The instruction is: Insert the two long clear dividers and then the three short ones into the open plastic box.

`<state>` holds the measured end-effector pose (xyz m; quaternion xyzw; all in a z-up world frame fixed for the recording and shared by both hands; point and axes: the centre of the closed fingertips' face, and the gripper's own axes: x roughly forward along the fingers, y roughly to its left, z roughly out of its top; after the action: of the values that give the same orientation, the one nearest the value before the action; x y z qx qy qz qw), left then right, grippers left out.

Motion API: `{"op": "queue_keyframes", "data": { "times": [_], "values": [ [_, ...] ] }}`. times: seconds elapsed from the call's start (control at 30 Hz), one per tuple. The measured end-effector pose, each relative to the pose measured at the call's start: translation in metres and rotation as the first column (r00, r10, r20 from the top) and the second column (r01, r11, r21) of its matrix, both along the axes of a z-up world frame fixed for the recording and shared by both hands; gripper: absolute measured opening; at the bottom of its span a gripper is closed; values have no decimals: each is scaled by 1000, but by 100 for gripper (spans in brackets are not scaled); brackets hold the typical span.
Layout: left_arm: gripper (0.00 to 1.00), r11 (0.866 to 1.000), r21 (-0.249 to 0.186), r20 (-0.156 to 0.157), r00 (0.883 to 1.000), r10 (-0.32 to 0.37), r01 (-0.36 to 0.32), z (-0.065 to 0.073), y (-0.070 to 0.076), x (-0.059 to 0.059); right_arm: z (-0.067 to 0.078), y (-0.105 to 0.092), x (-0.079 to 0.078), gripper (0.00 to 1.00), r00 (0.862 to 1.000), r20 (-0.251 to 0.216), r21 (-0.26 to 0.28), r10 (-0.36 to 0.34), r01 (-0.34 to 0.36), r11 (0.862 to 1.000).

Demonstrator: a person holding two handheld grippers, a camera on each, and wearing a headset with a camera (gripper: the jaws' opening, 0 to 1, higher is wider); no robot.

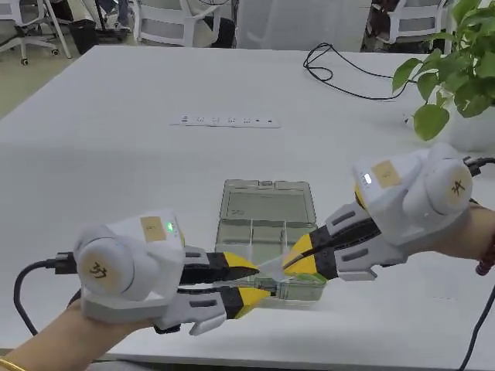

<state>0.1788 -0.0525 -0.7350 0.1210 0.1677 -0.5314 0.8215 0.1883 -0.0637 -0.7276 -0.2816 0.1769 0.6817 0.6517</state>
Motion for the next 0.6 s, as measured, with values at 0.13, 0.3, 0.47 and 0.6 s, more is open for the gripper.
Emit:
{"op": "queue_keyframes", "data": {
  "times": [0.13,0.3,0.47,0.6],
  "values": [
    [19,999,-26,-11,999,35,-35,2,4,5,-2,-2,9,2,999,13,-12,-35,35,999],
    [26,993,-78,-35,995,88,-91,7,10,12,-4,-5,25,2,995,30,-13,-99,100,995],
    [32,986,-103,-51,991,127,-131,8,14,17,-5,-9,40,2,988,49,-16,-149,149,989],
    [38,982,-106,-56,987,149,-154,7,16,19,-8,-10,48,2,984,51,-19,-173,175,984]
  ]
}}
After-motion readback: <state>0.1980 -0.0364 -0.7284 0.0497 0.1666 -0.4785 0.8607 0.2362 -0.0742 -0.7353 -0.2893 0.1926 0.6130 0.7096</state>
